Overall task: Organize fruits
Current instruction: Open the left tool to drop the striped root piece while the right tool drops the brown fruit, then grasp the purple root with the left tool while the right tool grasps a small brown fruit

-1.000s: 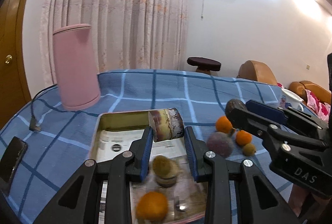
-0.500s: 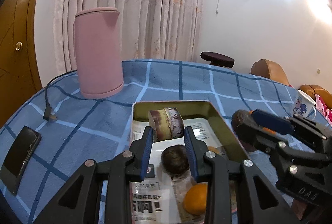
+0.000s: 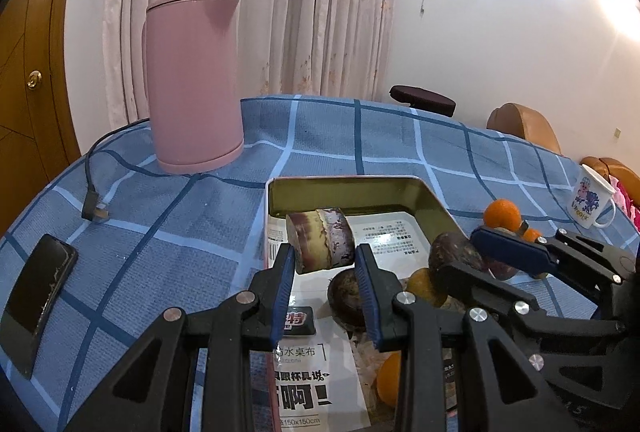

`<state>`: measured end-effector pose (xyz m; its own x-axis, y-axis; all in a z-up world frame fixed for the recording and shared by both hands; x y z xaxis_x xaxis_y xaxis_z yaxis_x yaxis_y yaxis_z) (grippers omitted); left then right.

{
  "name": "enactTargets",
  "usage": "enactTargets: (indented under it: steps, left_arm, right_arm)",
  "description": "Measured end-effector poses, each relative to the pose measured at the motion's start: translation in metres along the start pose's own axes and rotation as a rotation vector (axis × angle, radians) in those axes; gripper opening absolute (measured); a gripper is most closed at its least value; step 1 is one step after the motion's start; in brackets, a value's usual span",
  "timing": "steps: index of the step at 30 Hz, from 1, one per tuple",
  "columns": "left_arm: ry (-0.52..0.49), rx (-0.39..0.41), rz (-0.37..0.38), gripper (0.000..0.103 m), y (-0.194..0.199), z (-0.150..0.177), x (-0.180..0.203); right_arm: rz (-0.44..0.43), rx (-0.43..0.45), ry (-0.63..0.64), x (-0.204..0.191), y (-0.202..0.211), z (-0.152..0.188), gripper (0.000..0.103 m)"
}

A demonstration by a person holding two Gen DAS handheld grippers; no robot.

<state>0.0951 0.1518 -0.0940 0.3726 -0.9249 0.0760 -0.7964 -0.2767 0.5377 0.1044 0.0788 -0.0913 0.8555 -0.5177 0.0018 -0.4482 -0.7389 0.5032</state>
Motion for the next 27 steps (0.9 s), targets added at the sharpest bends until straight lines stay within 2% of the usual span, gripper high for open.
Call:
enactTargets:
  steps: [12, 19, 20, 23, 25, 27]
  left_arm:
    - [0.007, -0.015, -0.007, 0.033, -0.005, 0.001, -0.004]
    - [0.011, -0.013, -0.016, 0.034, -0.003, 0.000, -0.006]
    - [0.009, -0.015, -0.015, 0.036, -0.004, 0.000, -0.005]
    - [0.009, -0.015, -0.030, 0.051, -0.002, -0.001, -0.005]
    - [0.011, -0.009, -0.031, 0.071, 0.001, -0.001, -0.004]
    - [0.009, 0.013, -0.020, 0.075, 0.008, -0.004, -0.001]
  right_arm:
    - [-0.015, 0.003, 0.035, -0.011, -0.002, -0.003, 0.043]
    - [-0.018, 0.023, 0.023, -0.007, 0.002, -0.004, 0.061]
    - [-0.016, 0.028, 0.021, -0.007, 0.004, -0.005, 0.062]
    - [0.001, 0.036, 0.025, -0.003, 0.011, -0.005, 0.065]
    - [0.021, 0.045, 0.039, 0.004, 0.020, -0.004, 0.071]
    - [0.066, 0.058, 0.052, 0.017, 0.032, -0.002, 0.077]
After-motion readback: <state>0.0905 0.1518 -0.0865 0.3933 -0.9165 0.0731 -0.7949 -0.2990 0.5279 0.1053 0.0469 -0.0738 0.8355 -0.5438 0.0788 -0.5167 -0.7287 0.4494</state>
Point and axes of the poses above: each gripper's, at about its wrist camera, not at the fingertips, and y roughly against the way its jaws point, x to its right, z to its underside, the point moved 10 cm from there along -y, roughly the way its jaws point, and after that the axes turned 2 degrees about -z, right-handed, at the moved point
